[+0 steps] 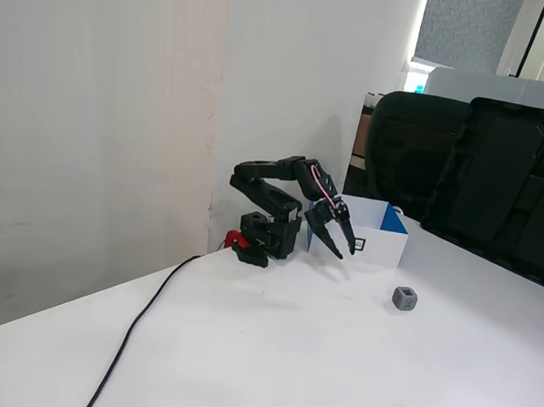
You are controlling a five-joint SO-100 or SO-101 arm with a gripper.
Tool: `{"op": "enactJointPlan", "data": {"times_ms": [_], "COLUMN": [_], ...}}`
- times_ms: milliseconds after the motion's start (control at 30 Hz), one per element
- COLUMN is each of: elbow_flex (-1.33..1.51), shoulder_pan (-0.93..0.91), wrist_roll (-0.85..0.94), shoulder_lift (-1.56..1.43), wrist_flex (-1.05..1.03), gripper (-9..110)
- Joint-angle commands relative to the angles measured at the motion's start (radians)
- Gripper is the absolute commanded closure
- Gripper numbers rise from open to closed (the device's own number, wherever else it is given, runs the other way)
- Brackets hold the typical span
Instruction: Grasp the gray block and put it in the box.
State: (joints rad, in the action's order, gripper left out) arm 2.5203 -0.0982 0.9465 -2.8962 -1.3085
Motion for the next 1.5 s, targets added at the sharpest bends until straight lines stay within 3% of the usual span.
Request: {"op": "enactJointPlan", "data": {"times_ms": [0, 167, 400, 933, 1467], "elbow_flex": [-0.175, -0.258, -0.393, -0.726, -0.834], "shoulder_pan": [-0.023, -0.021, 0.003, -0.005, -0.011], "wrist_roll": [0.144, 0.299, 0.396, 0.359, 0.298], "shoulder_lift": [0.118, 0.232, 0.362, 0.828, 0.982], "wrist_flex": [-0.072, -0.124, -0.117, -0.183, -0.164], "gripper": [85, 76, 73, 73, 73]}}
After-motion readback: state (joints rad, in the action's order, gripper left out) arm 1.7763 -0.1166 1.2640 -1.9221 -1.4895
